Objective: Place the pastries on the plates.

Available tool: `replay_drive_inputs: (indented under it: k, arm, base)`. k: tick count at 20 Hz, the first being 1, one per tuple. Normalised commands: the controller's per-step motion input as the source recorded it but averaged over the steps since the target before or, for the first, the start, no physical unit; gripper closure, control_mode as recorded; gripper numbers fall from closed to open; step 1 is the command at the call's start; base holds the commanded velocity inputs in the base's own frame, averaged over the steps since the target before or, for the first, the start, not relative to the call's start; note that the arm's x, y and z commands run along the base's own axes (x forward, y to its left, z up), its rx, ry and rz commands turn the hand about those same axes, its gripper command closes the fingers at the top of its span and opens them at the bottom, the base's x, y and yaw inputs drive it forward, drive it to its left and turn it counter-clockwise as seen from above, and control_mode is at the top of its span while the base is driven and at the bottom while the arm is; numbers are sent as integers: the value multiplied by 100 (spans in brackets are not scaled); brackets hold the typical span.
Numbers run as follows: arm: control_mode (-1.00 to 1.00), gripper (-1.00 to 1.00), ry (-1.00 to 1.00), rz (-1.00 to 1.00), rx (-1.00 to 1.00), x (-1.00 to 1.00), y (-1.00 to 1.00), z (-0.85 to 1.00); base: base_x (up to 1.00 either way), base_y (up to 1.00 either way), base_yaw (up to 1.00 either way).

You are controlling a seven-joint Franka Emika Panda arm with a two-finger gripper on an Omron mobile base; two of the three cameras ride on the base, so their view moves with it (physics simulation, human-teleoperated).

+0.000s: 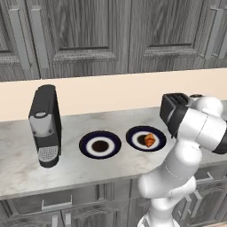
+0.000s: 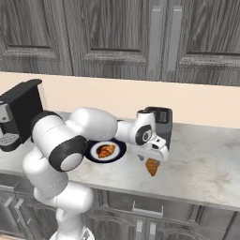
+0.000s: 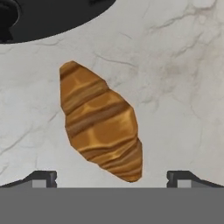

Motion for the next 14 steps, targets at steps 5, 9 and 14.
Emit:
replay_drive_inputs:
  k: [5, 9, 14]
  arm:
    - [-100, -100, 13, 3, 0, 8, -10, -14]
    - [-100, -100, 9, 3, 0, 8, -3, -22]
    - [-100, -100, 0, 2, 1, 0, -9, -25]
  base:
    - [0, 0, 0]
    - [0, 0, 0]
    - [0, 0, 0]
